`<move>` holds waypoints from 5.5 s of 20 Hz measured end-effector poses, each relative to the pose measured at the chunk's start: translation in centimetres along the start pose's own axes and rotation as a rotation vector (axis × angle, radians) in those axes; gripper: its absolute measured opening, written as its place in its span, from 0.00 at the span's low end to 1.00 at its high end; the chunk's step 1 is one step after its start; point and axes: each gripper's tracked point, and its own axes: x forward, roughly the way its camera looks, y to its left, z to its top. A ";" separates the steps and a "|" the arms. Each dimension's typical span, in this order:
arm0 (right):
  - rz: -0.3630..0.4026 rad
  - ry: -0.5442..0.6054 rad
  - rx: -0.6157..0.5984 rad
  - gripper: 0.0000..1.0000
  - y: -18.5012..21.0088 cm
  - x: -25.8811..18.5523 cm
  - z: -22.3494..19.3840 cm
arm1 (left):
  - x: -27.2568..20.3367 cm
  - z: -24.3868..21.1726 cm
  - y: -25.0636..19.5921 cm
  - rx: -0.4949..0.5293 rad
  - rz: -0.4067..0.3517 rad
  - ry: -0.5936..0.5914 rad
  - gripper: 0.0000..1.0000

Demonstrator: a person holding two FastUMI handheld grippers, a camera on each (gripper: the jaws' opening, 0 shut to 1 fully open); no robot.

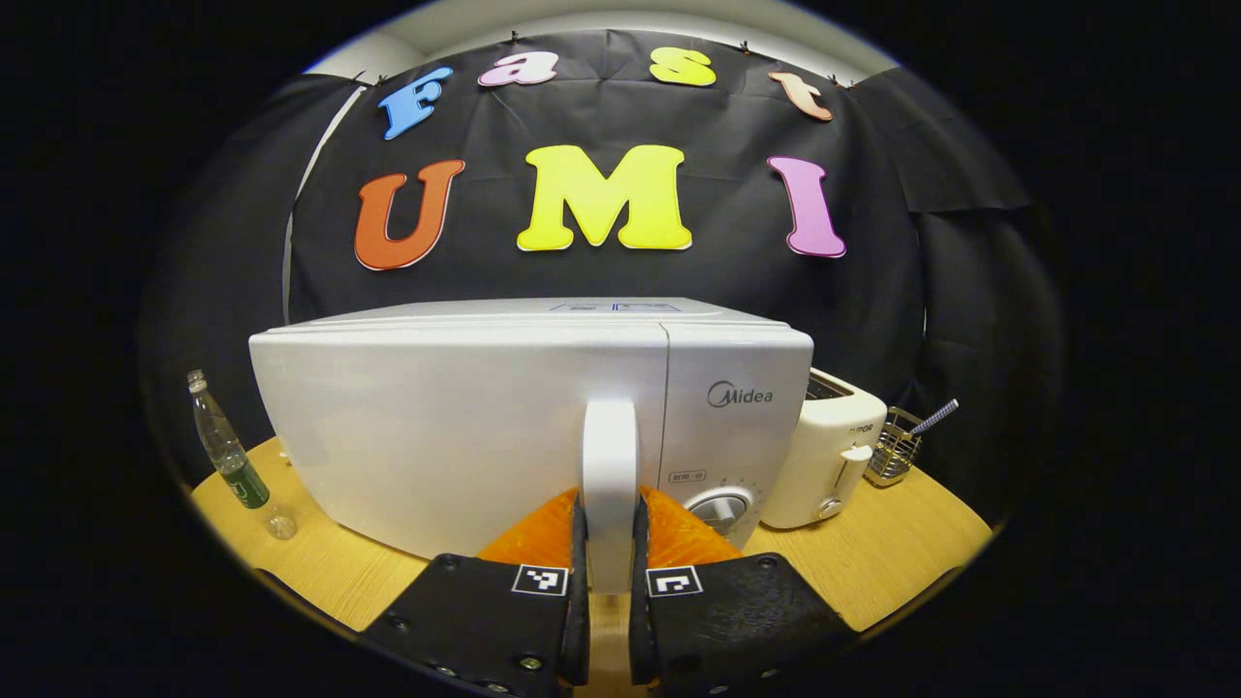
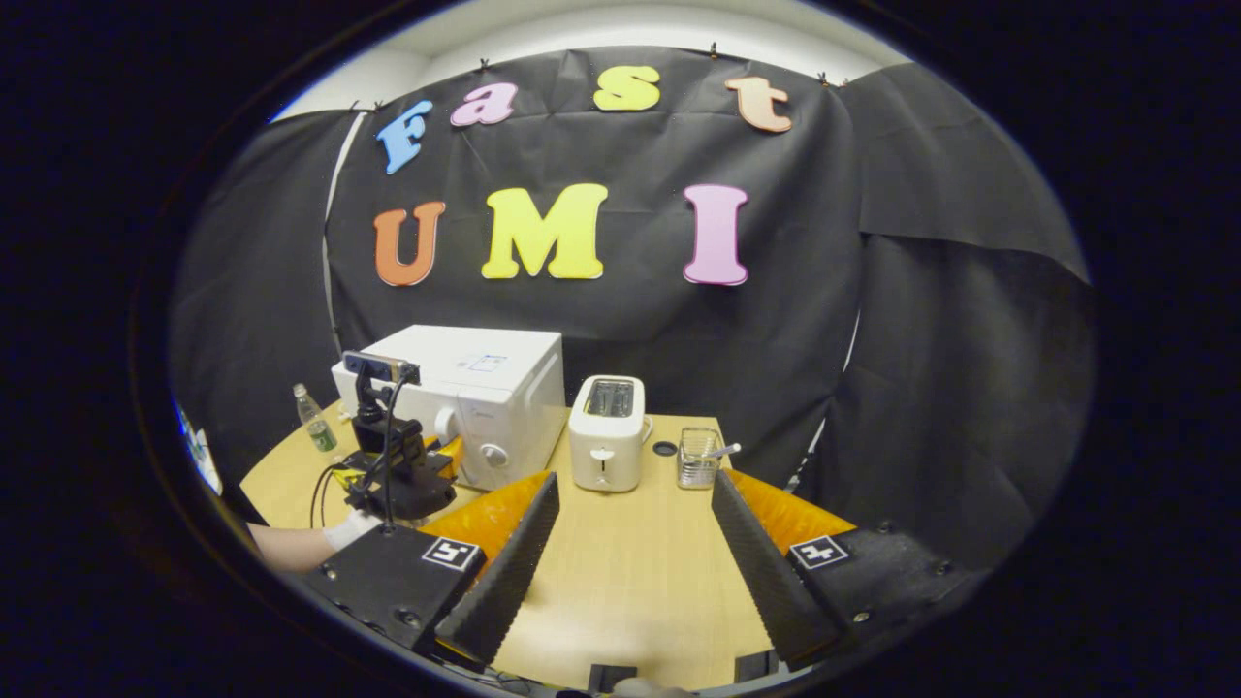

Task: Open the microwave oven with the left hand, put the food in, and close the microwave oven.

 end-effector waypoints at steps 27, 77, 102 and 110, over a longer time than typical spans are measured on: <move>0.054 -0.053 0.007 0.91 10.6 -7.8 -2.0 | -17.5 -4.0 11.6 0.100 0.025 0.075 0.82; 0.568 0.689 0.678 0.10 16.5 13.8 -23.0 | -30.5 1.8 22.1 0.088 0.433 0.150 0.97; 0.406 0.147 0.876 0.15 36.8 22.3 -5.2 | -31.1 1.0 26.9 0.135 0.184 0.142 0.96; 0.224 -0.001 1.057 0.15 44.5 31.2 -4.6 | -32.7 -1.4 31.8 0.123 0.183 0.172 0.96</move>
